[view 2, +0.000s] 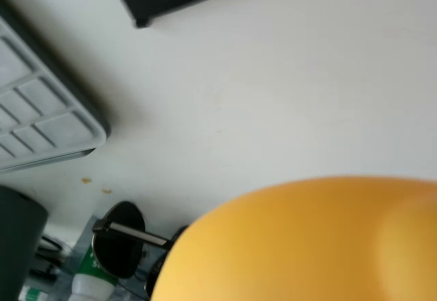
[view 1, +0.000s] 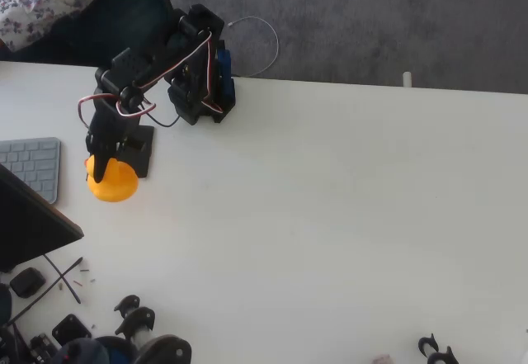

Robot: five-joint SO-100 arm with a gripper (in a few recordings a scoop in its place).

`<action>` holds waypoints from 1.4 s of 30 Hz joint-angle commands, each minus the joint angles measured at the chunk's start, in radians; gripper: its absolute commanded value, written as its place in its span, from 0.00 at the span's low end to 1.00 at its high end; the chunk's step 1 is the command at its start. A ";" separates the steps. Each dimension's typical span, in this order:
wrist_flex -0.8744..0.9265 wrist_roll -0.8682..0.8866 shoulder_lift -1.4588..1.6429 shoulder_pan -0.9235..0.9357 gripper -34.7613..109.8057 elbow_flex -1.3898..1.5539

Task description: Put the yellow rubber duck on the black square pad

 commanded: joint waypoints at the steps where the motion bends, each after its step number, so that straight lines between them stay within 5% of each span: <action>1: 0.026 -0.055 0.040 0.060 0.27 0.005; 28: 0.034 -0.322 0.028 0.365 0.27 0.187; 42: -0.268 -0.324 -0.028 0.360 0.27 0.348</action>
